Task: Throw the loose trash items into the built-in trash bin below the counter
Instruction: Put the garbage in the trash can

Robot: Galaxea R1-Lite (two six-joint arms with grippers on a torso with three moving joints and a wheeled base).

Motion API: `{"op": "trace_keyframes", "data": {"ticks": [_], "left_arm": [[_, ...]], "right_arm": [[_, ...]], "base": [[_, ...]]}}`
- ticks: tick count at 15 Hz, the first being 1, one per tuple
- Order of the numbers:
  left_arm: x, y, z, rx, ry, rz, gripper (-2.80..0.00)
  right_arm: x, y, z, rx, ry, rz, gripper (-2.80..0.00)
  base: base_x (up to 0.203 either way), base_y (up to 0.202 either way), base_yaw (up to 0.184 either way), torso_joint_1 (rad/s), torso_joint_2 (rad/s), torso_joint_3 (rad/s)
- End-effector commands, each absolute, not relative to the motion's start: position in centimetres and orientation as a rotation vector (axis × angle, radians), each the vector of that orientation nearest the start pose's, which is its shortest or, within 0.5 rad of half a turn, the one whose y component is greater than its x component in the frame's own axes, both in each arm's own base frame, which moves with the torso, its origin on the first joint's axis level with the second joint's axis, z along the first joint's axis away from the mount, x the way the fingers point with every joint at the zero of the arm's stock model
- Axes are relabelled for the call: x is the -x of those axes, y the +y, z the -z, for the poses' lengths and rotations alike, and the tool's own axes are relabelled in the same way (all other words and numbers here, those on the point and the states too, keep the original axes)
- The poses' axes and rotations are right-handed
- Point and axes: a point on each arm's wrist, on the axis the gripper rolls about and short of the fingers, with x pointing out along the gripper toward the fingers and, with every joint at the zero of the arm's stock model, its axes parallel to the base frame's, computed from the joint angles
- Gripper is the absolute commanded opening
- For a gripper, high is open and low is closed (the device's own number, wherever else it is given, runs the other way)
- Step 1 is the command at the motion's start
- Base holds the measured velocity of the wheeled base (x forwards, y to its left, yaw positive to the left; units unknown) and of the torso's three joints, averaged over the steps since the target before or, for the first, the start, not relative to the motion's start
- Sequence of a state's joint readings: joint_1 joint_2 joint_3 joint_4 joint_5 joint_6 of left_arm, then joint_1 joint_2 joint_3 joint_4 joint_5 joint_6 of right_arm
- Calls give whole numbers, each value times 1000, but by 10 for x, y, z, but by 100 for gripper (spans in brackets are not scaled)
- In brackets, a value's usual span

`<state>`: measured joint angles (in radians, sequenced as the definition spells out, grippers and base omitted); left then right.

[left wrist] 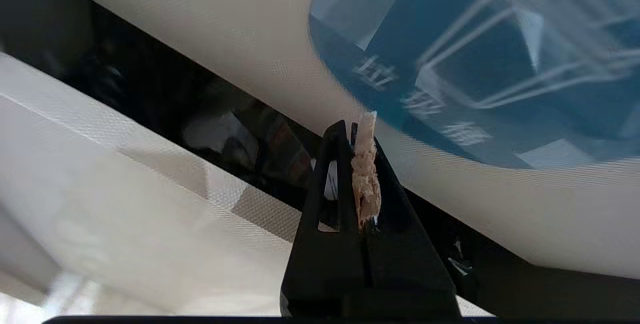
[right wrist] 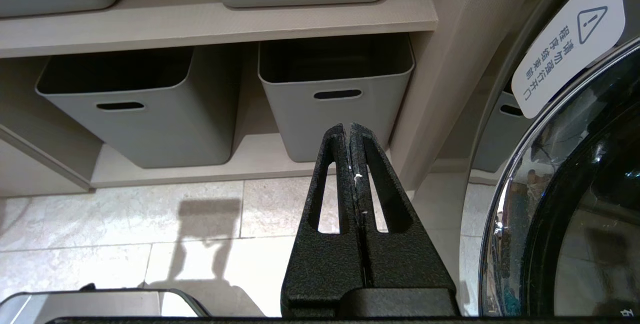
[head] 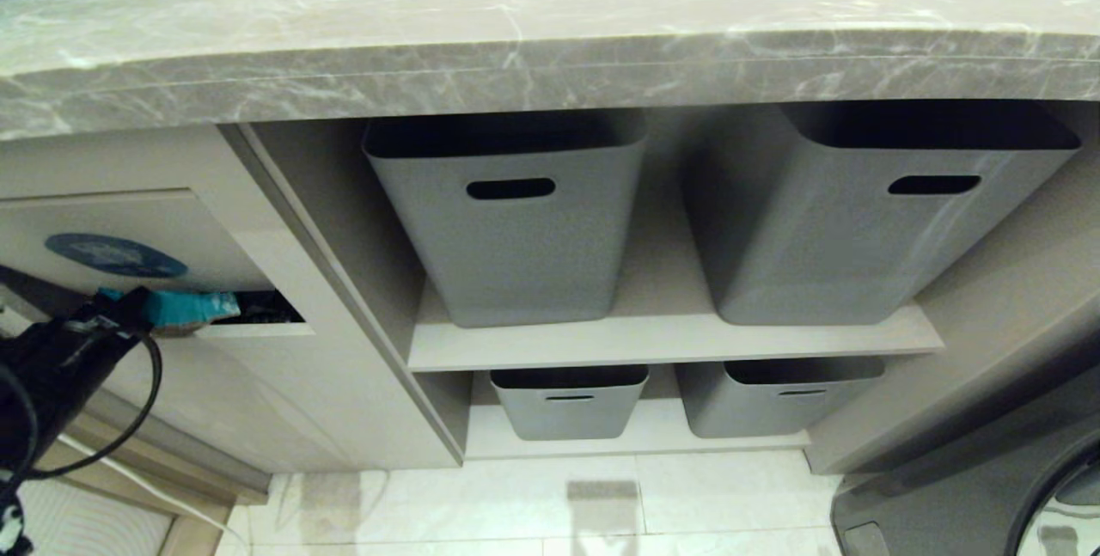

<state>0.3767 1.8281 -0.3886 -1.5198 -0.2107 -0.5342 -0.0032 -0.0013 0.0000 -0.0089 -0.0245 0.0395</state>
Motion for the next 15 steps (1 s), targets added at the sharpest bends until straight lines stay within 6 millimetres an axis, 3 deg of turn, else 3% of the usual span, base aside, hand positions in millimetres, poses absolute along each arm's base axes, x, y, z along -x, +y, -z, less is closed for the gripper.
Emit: {"op": "trace_keyframes", "data": {"ticks": [1, 9, 14, 15], "left_arm": [[-265, 99, -128, 526, -101, -127, -280], [-294, 111, -150, 500, -213, -64, -280], [-294, 111, -149, 500, -210, -63, -280], [-294, 111, -150, 500, -212, -63, -4]], "right_arm": [[23, 0, -76, -40, -8, 27, -280], [23, 0, -76, -40, -8, 27, -280], [23, 0, -76, -40, -8, 27, -280], [23, 0, -76, -40, -8, 27, -280]], "base": [[0, 0, 0, 0, 0, 0], [0, 0, 0, 0, 0, 0], [0, 0, 0, 0, 0, 0], [0, 0, 0, 0, 0, 0]]}}
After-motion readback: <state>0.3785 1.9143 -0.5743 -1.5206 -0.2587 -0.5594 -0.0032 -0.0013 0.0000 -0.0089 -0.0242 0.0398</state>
